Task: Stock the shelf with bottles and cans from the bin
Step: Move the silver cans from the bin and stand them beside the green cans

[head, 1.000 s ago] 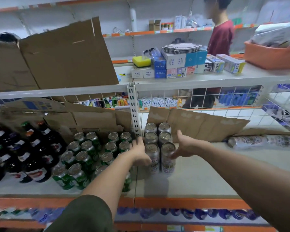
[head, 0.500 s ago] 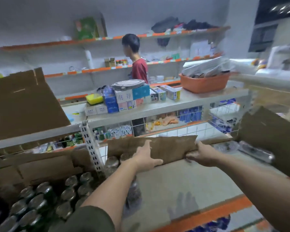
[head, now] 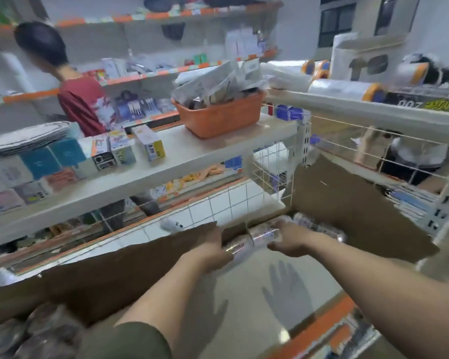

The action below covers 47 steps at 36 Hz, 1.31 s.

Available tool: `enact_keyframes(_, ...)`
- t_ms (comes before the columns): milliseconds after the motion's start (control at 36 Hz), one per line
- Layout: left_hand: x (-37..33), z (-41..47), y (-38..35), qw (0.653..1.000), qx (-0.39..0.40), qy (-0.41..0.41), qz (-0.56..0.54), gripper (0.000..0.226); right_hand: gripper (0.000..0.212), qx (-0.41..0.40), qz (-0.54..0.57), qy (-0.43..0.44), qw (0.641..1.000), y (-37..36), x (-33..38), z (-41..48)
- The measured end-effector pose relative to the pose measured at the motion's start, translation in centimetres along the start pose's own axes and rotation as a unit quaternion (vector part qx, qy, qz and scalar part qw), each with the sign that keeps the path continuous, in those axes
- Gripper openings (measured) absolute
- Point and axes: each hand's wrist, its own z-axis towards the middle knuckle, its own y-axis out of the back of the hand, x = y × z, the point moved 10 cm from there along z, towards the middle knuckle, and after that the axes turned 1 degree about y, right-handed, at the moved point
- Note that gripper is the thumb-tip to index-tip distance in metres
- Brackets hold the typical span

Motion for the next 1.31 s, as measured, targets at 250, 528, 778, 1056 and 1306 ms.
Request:
enact_keyframes(250,0.1,7.7,-2.5,0.999,0.003,0.031,-0.012,0.065,0.059,0.021,-0.023,0.037,0.999,0.3,-2.0,8.7)
enact_keyframes(528,0.6,11.3,-4.1,0.995,-0.051,0.059,0.054,0.057,0.059,0.009,-0.057,0.103,0.993,-1.4,-1.0,13.3)
enact_keyframes(778,0.8,12.8,-5.7,0.99,-0.043,0.061,0.118,0.046,0.057,-0.016,-0.104,0.125,0.987,-2.7,0.0,14.7)
enact_keyframes(1056,1.5,11.5,-7.5,0.992,-0.004,0.044,0.121,0.051,0.078,-0.08,-0.166,0.152,0.971,-4.0,0.4,13.0)
enact_keyframes(1306,2.6,9.5,-8.9,0.995,0.037,0.068,0.07,0.045,0.061,-0.038,-0.224,0.131,0.965,-3.6,-1.8,12.4)
